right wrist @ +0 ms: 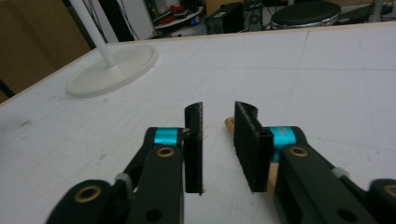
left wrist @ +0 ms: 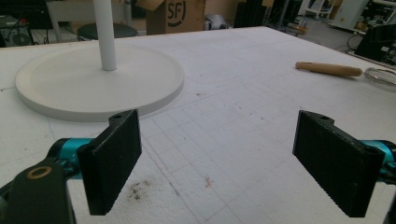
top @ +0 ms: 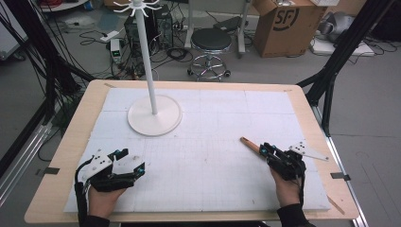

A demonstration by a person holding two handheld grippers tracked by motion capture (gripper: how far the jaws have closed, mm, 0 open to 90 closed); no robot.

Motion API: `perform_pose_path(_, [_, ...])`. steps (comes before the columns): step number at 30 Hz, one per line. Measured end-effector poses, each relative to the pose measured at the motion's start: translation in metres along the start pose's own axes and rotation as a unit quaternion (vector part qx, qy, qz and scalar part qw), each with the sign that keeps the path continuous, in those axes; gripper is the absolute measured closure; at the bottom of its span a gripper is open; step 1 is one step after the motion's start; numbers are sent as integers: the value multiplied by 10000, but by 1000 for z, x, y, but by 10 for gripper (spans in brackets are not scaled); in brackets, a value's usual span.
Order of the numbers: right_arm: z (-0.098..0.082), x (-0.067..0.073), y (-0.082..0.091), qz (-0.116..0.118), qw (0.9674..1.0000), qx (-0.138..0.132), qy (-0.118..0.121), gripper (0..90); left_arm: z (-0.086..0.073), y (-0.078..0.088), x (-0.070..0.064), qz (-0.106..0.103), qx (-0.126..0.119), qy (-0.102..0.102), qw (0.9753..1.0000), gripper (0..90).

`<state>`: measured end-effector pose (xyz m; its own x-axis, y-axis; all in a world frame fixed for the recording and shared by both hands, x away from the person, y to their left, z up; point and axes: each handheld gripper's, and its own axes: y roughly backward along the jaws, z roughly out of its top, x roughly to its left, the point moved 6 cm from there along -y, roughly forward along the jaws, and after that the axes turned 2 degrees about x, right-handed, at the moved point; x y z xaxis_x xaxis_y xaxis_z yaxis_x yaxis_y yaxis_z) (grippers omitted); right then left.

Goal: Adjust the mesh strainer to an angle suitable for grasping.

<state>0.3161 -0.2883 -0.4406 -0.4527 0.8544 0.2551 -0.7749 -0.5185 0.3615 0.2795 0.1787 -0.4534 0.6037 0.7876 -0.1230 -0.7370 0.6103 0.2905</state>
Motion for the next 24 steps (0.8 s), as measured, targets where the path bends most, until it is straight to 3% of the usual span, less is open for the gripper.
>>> perform_pose_path(8, [5, -13, -2, 37, 9998, 98, -147, 891, -1, 0, 0, 18, 22, -11, 10000, 160])
perform_pose_path(12, [7, -18, -4, 117, 9993, 258, -243, 892, 0, -1, -1, 6, 7, -15, 10000, 160])
perform_pose_path(14, [8, -22, -8, 219, 9979, 482, -384, 892, 0, 0, -1, 3, 6, -17, 10000, 159])
perform_pose_path(19, [11, -28, -13, 265, 9965, 584, -541, 892, 0, 1, 0, 5, -20, -19, 10000, 159])
perform_pose_path(24, [11, -39, -20, 259, 9926, 914, -762, 896, 0, 0, 0, 4, -15, -27, 10000, 160])
